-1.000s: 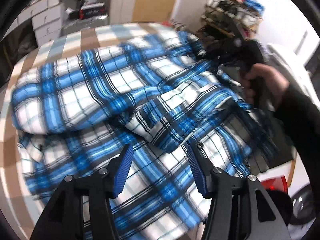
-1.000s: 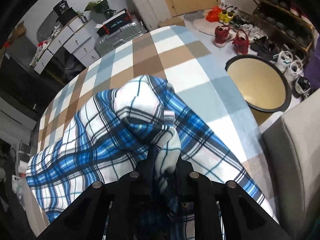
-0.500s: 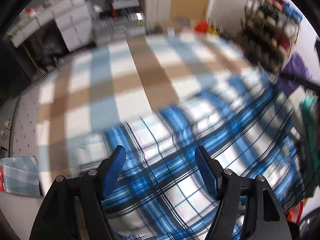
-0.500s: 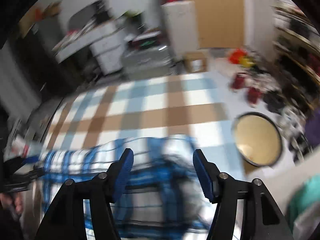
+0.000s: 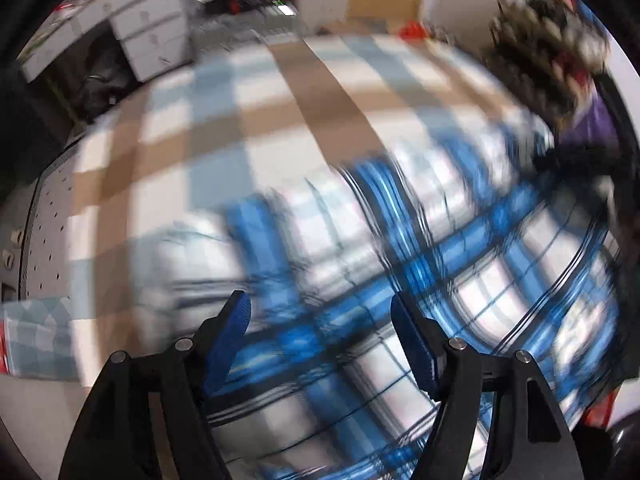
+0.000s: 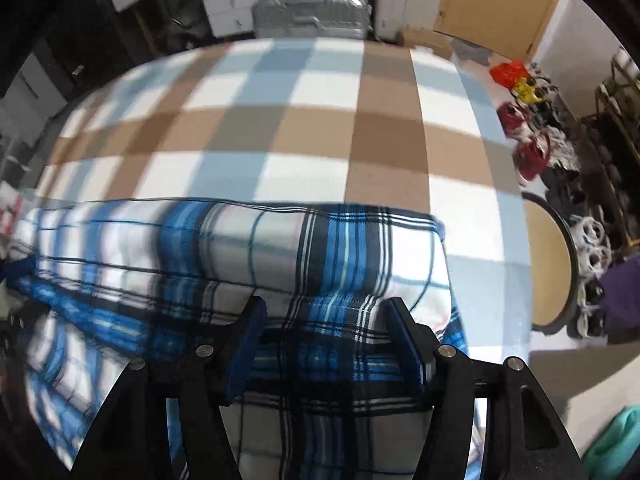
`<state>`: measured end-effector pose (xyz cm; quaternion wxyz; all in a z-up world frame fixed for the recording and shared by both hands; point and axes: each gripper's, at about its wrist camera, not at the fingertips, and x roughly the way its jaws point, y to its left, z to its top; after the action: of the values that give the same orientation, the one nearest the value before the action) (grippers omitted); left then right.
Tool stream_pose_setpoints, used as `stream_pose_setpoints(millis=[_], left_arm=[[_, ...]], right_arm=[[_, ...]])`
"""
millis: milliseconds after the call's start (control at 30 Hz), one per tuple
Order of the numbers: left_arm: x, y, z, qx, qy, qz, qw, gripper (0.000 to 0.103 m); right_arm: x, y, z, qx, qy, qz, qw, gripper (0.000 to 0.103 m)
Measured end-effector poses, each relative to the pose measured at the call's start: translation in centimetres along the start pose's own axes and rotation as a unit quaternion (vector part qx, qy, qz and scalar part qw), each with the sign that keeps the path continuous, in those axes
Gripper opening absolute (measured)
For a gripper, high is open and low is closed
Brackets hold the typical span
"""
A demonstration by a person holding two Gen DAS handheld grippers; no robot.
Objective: Fold large clothes
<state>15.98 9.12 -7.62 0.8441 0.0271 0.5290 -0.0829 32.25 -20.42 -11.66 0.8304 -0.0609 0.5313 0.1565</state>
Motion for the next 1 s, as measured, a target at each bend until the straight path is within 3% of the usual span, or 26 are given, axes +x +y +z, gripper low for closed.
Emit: stream_pose_setpoints(millis=[33, 67, 133, 200, 300, 400, 467, 567, 633, 667, 700, 833, 1000], left_arm=[[-1.6, 1.4, 0.5, -0.016, -0.019, -0.004, 0.9997, 0.072], [-2.4, 2.3, 0.9, -0.022, -0.027, 0.002, 0.9994, 0.087], [-2.5, 4.7, 1.2, -0.034, -0.024, 0.033, 0.9986, 0.099], [-0.5, 6.2, 1.1, -0.035, 0.018, 0.037, 0.9985, 0.099], [2.9, 8.1, 0.2, -0.063, 0.076, 0.006, 0.9951, 0.099], [4.8, 8.4, -0.6, -0.093, 0.096, -0.055, 0.9895, 0.098], [5.2, 7.9, -1.1, -0.08, 0.098, -0.058, 0.9902, 0.091], [4.7, 6.3, -1.2, -0.034, 0.096, -0.053, 0.9934, 0.063], [4.7, 5.7, -1.3, -0.029, 0.1, -0.028, 0.9942, 0.053], [4.7, 5.3, -1.3, -0.023, 0.1, -0.019, 0.9945, 0.041], [4.8, 4.8, -1.1, -0.01, 0.097, -0.013, 0.9951, 0.037], [5.1, 2.0, -0.6, 0.07, 0.08, 0.072, 0.9918, 0.031], [7.2, 1.4, 3.0, 0.129, 0.072, 0.149, 0.9777, 0.03]], right_arm=[[-1.0, -0.4, 0.1, 0.004, -0.013, 0.013, 1.0, 0.065], [-1.8, -1.0, 0.3, 0.008, -0.024, 0.024, 0.999, 0.07], [-2.6, -1.9, 0.8, 0.02, -0.043, 0.007, 0.999, 0.096], [-2.0, -2.7, 1.1, 0.024, -0.036, -0.008, 0.999, 0.097], [0.8, -4.0, 1.1, 0.043, 0.009, 0.001, 0.999, 0.097], [3.1, -5.2, 0.4, 0.067, 0.042, 0.038, 0.996, 0.095], [3.8, -5.4, 0.1, 0.069, 0.046, 0.048, 0.995, 0.094], [4.2, -5.2, -0.1, 0.059, 0.052, 0.059, 0.995, 0.086], [4.1, -4.5, -0.1, 0.037, 0.049, 0.057, 0.997, 0.07], [3.9, -3.8, -0.1, 0.022, 0.045, 0.061, 0.997, 0.062], [3.8, -3.4, -0.1, 0.016, 0.043, 0.061, 0.997, 0.05], [3.2, -1.7, -0.2, -0.017, 0.025, 0.031, 0.999, 0.035], [3.8, -3.1, 1.5, 0.049, 0.015, 0.045, 0.998, 0.031]])
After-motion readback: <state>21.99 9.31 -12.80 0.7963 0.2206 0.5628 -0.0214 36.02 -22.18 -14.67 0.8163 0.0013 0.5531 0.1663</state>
